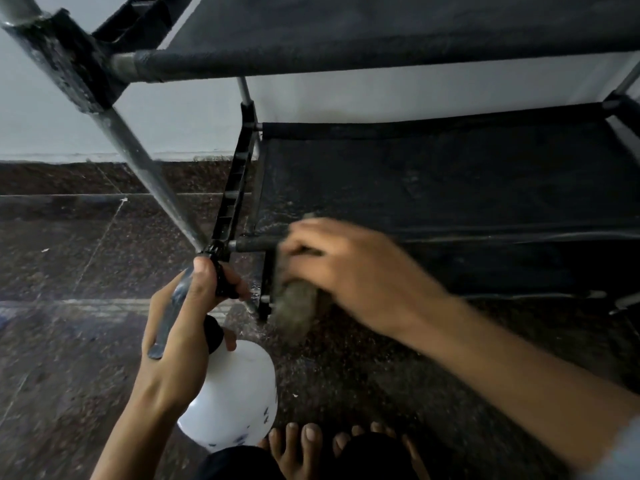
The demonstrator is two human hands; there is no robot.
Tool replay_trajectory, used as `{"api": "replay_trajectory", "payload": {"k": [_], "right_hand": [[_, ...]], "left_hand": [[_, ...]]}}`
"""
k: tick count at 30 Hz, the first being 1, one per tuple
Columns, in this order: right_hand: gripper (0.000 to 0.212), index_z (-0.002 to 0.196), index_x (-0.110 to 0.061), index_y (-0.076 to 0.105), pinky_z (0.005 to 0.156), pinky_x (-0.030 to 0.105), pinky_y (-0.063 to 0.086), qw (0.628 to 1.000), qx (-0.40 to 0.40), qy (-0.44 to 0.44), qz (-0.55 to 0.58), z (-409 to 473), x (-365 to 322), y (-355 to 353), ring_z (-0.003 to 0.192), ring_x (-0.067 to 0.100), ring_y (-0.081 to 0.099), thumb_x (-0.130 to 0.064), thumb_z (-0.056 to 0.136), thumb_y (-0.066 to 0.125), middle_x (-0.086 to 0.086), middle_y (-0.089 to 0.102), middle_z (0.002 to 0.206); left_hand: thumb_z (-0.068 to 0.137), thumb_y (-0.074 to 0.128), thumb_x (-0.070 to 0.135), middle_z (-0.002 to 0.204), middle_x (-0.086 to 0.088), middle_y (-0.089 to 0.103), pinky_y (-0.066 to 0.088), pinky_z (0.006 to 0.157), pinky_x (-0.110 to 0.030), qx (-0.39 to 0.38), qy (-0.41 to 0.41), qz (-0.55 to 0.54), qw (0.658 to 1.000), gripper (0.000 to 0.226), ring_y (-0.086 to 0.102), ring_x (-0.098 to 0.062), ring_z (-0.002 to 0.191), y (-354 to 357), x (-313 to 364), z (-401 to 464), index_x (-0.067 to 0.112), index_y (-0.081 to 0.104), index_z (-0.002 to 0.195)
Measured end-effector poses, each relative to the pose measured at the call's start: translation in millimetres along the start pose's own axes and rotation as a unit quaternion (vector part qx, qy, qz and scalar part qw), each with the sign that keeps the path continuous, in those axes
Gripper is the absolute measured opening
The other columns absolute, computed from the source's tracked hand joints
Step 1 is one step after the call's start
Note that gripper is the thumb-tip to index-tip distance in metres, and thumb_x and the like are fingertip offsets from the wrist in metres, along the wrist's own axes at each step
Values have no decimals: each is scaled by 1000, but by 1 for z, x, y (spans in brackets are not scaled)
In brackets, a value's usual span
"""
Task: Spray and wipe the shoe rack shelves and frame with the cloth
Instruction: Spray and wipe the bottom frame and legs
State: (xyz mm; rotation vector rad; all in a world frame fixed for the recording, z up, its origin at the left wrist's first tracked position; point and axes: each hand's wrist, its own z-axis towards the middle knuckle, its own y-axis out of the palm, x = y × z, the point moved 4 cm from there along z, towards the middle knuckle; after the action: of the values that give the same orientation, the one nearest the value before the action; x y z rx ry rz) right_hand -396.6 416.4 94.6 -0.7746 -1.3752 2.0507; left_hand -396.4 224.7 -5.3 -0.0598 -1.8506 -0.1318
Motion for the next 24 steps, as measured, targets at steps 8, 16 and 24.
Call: {"api": "replay_trajectory", "payload": {"k": [8, 16, 24], "right_hand": [[24, 94, -10, 72, 98, 38, 48, 998, 18, 64, 14, -56, 47, -5, 118, 28, 57, -15, 83, 51, 10, 65, 115], [50, 87, -5, 75, 106, 47, 38, 965, 43, 241, 90, -157, 123, -55, 124, 23, 49, 32, 60, 58, 0, 62, 111], [23, 102, -1, 71, 103, 37, 40, 975, 51, 133, 169, -67, 55, -3, 121, 22, 51, -1, 85, 54, 11, 63, 120]], "left_hand": [[96, 37, 64, 121, -22, 59, 45, 70, -55, 20, 104, 61, 993, 65, 53, -53, 109, 40, 15, 17, 8, 60, 118], [77, 48, 79, 97, -2, 72, 48, 42, -25, -47, 165, 70, 983, 59, 66, -18, 77, 123, 65, 9, 24, 70, 79], [71, 45, 87, 77, -8, 74, 57, 56, -26, -33, 141, 85, 986, 69, 71, -25, 70, 142, 54, 19, 26, 74, 84]]}}
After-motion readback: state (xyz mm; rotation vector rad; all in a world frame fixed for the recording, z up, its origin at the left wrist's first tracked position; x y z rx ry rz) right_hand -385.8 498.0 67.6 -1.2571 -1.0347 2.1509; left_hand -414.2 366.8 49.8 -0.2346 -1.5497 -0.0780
